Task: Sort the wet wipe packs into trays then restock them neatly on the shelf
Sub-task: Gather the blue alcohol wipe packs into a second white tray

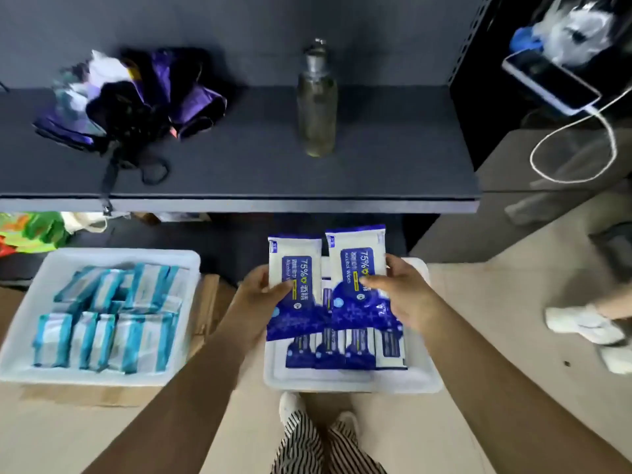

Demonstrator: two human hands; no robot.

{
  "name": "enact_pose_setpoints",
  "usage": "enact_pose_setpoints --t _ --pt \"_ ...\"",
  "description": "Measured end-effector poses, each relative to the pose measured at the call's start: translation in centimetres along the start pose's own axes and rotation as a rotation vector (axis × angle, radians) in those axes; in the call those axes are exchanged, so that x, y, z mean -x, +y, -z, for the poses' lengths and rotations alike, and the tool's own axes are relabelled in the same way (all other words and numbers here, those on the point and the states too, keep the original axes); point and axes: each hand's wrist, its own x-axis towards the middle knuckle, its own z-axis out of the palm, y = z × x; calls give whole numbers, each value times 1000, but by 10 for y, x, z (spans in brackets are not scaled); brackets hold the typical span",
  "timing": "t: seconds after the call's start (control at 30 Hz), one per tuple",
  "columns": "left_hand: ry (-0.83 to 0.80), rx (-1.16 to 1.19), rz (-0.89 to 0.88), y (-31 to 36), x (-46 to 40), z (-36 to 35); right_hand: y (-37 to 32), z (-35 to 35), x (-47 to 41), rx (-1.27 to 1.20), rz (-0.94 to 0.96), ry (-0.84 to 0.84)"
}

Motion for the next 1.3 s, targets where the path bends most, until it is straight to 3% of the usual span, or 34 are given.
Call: enact_pose_setpoints --t 0.37,0.53,0.73,0.93,1.0,1.17,1.3 --pt "173 -416 268 -237 -123 -20 245 0 -149 166 -369 217" --pt "193 -475 283 -291 -167 -14 302 -22 -200 192 -445 217" --pt "248 -574 229 -318 -186 -17 330 -38 -211 330 -365 264" --pt "271 -506 261 -297 -169 -25 302 -35 -192 634 -234 316" --pt "232 -564 197 -275 -159 -20 280 -30 -182 687 -209 309" --pt "60 -835 -165 -184 -137 1 181 -28 -140 758 28 246" --pt "-21 -1075 -560 -80 -119 10 75 -26 -101 982 265 209"
